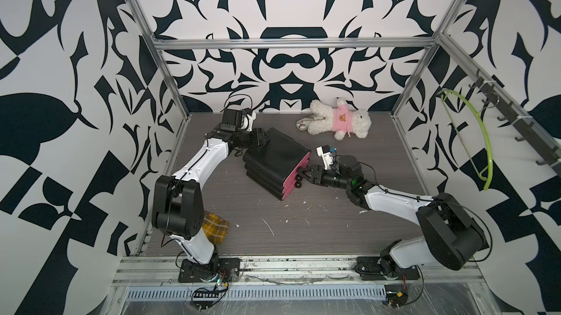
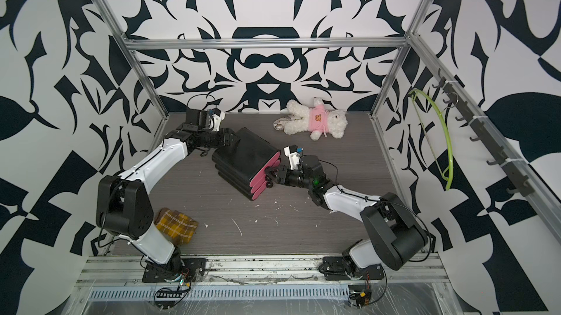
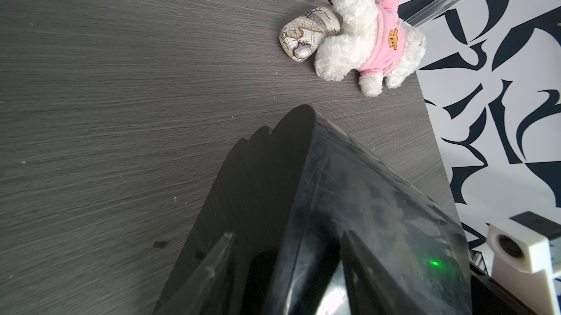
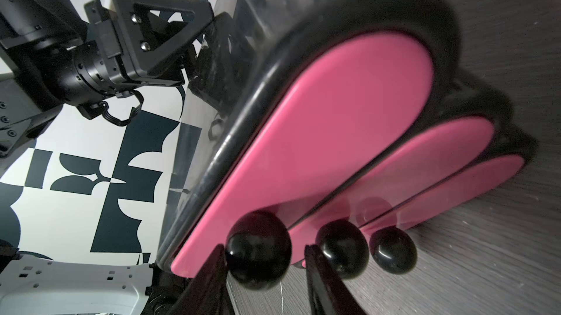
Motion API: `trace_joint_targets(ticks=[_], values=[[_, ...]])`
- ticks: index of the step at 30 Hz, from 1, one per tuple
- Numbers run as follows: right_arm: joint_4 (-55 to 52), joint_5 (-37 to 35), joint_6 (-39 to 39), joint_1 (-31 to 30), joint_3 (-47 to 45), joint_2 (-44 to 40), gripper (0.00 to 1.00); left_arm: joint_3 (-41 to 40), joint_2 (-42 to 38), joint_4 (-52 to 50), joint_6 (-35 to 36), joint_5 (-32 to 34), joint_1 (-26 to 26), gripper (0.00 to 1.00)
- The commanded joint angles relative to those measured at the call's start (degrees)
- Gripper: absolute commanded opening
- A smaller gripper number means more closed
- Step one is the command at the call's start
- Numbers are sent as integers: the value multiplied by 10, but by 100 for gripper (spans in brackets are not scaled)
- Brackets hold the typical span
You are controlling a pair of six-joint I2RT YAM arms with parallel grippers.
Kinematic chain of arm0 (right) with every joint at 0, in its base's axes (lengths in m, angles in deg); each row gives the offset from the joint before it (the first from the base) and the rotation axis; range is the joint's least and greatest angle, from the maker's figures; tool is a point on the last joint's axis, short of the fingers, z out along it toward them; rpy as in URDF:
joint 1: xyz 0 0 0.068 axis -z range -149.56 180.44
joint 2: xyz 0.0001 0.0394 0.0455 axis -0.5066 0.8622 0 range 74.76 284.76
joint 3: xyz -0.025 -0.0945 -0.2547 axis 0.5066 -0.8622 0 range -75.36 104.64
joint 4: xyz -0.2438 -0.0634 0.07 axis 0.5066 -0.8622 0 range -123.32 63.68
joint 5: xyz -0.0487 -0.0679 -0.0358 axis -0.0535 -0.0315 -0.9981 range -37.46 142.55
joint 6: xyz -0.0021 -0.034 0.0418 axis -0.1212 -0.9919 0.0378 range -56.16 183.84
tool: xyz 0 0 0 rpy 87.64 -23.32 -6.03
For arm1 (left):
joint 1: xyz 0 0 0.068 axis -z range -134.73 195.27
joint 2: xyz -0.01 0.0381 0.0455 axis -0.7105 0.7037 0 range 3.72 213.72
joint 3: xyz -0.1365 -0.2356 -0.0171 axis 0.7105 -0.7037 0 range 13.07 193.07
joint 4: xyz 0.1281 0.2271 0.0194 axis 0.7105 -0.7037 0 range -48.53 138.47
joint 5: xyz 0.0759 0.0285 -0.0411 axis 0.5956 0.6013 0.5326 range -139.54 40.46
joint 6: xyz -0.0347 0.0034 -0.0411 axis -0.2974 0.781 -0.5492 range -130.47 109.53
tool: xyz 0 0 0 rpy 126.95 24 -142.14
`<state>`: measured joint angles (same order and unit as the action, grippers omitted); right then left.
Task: Take the postcards out of the drawer
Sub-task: Open the drawer in the storage box.
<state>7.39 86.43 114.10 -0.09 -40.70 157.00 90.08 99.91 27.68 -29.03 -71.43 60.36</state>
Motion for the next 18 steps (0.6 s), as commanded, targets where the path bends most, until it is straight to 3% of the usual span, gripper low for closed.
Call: trace_joint_targets(ticks=[1, 15, 18], values=[[21, 6, -8, -2, 30, -6, 44, -15, 37, -82, 14, 44, 2, 58], [10, 8, -20, -2, 52, 20, 36, -13, 38, -86, 18, 46, 2, 59], [9, 8, -20, -3, 49, 19, 28, -13, 38, -86, 18, 47, 2, 59]])
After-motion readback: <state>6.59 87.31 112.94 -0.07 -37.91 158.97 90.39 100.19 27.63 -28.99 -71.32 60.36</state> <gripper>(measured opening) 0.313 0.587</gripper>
